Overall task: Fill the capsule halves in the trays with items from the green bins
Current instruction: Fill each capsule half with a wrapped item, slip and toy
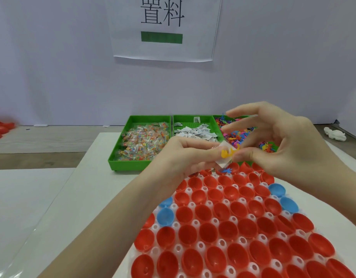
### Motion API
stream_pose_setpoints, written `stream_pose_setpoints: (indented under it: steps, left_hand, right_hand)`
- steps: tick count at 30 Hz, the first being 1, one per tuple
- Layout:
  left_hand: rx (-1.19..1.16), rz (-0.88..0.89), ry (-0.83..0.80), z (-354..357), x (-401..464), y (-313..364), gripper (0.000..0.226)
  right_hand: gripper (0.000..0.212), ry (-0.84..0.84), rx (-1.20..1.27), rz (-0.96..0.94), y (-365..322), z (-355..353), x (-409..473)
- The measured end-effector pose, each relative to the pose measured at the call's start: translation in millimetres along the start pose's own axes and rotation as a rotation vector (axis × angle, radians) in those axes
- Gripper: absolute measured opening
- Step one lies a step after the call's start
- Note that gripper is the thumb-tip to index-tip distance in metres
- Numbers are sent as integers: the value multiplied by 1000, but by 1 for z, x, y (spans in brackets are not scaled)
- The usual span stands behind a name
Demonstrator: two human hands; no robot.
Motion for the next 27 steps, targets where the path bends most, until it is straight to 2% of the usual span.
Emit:
stream_pose_setpoints:
  steps: [5, 8, 11, 14, 18, 21, 23, 25, 27]
  left_hand:
    - [-52, -80, -170, 0, -4, 0, 14]
    - [-29, -65, -192, 1, -5, -1, 14]
    - [56, -20, -171, 2, -5, -1, 21]
    - [196, 14, -124, 2, -5, 0, 26]
    - [342, 123, 11, 6, -1, 9, 5]
    - [191, 184, 161, 8, 4, 17, 6]
    - [119, 209, 198, 12, 7, 20, 15]
    - [86, 235, 199, 18, 10, 19, 23]
    - [108, 254, 212, 25, 13, 15, 21]
  right_hand:
    - [67, -108, -35, 33, -2, -3, 4]
    - [70, -141, -58, 20, -1, -3, 3]
    - [74, -144, -130, -27, 3, -5, 2]
    - [65, -150, -228, -74, 10, -3, 0]
    - [43, -123, -250, -104, 13, 1, 1]
    - [29, 50, -63, 11, 13, -6, 7]
    - [16, 177, 95, 83, 15, -10, 8]
    - [17, 277, 308, 179, 19, -11, 8]
    - [21, 311, 590, 324, 26, -6, 4]
Point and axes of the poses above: each hand's wrist, its own x-axis towards the middle knuckle, its own z-axis out of the palm, y = z × x, the point moved 2 cm from there along x, towards the middle knuckle, and after that the axes turned 12 degrees about x, right-handed, at the moved point
